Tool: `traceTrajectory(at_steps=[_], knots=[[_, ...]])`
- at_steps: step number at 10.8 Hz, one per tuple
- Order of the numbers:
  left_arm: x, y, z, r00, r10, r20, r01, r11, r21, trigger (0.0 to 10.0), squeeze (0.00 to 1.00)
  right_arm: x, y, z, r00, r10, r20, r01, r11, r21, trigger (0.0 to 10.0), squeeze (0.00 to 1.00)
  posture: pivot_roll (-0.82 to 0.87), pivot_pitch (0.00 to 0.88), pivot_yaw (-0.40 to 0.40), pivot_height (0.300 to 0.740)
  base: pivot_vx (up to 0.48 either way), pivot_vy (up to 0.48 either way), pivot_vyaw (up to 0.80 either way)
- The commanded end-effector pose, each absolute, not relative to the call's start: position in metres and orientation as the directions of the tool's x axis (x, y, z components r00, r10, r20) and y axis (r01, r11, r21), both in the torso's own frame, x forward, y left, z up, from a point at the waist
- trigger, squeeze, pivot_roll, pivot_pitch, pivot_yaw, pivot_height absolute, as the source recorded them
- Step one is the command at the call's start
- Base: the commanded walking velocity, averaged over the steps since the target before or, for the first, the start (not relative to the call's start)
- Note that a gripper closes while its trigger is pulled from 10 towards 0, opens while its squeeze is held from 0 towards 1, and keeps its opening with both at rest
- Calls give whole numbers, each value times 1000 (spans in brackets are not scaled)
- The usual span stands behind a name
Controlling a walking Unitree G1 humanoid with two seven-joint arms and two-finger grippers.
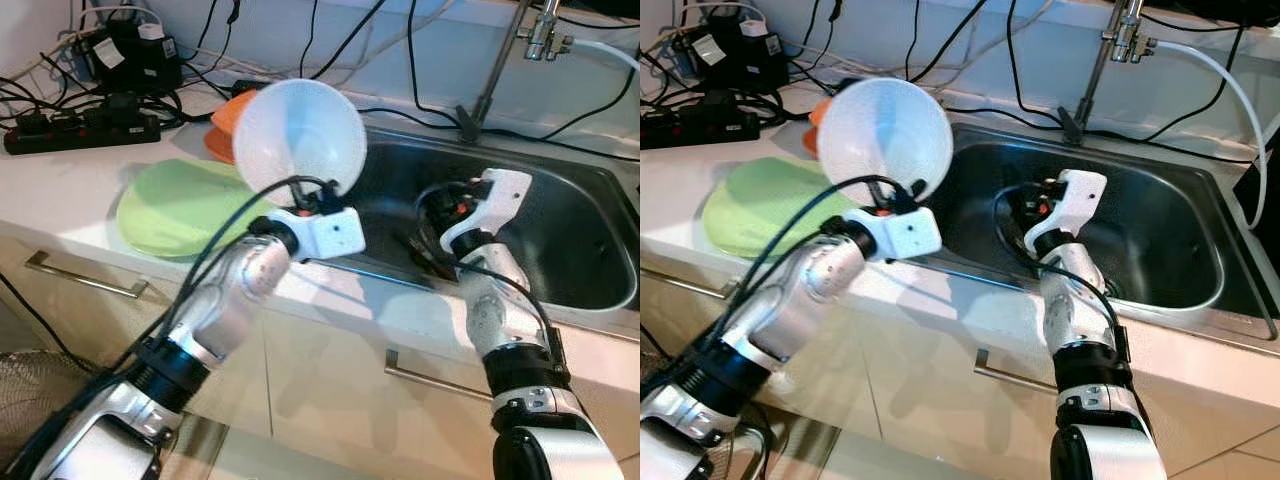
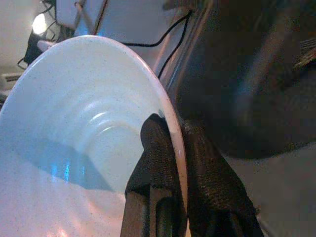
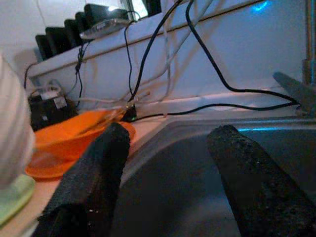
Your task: Kitchen organization
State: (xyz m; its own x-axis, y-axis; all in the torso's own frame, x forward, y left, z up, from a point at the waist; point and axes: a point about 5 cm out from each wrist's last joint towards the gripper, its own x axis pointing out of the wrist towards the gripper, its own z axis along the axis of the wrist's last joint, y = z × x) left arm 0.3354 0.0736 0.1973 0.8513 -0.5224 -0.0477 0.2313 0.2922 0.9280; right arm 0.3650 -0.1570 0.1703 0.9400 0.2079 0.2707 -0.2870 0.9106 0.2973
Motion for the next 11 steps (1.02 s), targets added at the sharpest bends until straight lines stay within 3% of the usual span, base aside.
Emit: traceTrajectory(at_steps=[1,2,7,11], knots=[[334,70,200,838,-544,-37,224,281,933,10000,0,367,-157,185,923,215,320,-314,900,301,10000,1000,216,0,-40,740,0,0,0],[335,66,197,825,-564,-50,239,268,933,10000,0,364,-144,198,884,288,368,-405,864,298,10000,0,214,0,-37,740,0,0,0],[332,57,193,795,-602,-72,276,254,927,10000,0,354,-125,204,816,419,398,-549,777,308,10000,0,214,0,-39,740,0,0,0],[331,53,195,778,-624,-64,270,242,932,10000,0,353,-122,201,818,430,383,-555,765,326,10000,0,218,0,-43,740,0,0,0]])
